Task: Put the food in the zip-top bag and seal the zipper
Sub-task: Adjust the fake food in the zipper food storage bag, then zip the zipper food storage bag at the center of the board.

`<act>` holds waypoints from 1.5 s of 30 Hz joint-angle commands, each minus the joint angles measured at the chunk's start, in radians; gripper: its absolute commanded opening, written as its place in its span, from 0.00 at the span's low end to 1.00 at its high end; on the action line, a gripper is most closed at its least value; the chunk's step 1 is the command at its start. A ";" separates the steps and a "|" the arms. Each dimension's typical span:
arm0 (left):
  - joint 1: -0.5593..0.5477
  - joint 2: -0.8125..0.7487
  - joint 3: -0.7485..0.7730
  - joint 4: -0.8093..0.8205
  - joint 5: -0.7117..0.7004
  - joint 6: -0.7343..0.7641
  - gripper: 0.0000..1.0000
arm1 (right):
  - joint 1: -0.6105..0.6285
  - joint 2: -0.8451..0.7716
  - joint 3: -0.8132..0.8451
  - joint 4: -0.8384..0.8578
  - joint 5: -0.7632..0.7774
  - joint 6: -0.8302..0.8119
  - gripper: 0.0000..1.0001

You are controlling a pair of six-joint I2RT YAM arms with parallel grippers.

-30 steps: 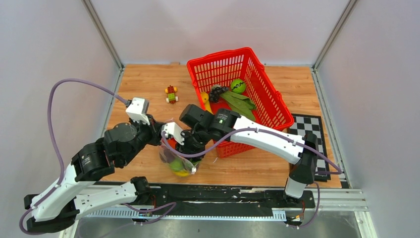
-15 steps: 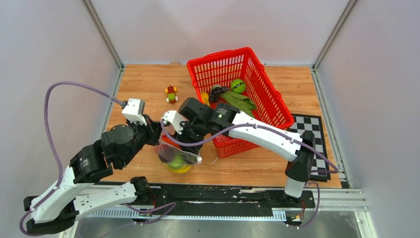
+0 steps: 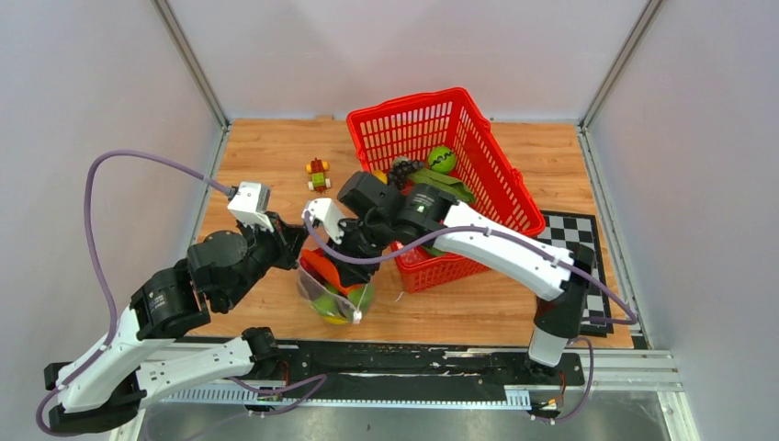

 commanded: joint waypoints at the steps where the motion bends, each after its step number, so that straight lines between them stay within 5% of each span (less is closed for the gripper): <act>1: -0.003 -0.003 0.013 0.102 0.002 -0.022 0.00 | 0.025 0.070 0.017 -0.094 -0.044 -0.025 0.32; 9: -0.003 -0.020 0.015 0.092 -0.014 -0.027 0.00 | 0.051 0.168 -0.029 -0.126 0.197 0.007 0.21; 16: -0.003 -0.031 0.011 0.090 -0.032 -0.034 0.00 | 0.045 0.152 -0.085 -0.017 0.155 0.036 0.20; 22: -0.003 -0.035 0.001 0.083 -0.054 -0.046 0.00 | -0.023 -0.033 -0.061 0.159 0.100 0.067 0.38; 29: -0.003 -0.056 -0.009 0.075 -0.111 -0.058 0.00 | -0.030 -0.294 -0.232 0.415 0.028 0.068 0.62; 37: -0.003 -0.089 -0.027 0.085 -0.190 -0.093 0.00 | 0.001 -0.587 -0.605 0.608 0.218 0.247 0.67; 42: -0.002 -0.086 -0.030 0.102 -0.220 -0.107 0.00 | 0.179 -0.609 -0.722 0.671 0.428 0.282 0.67; 45: -0.003 -0.073 -0.020 0.104 -0.236 -0.117 0.00 | 0.314 -0.586 -0.758 0.732 0.692 0.260 0.68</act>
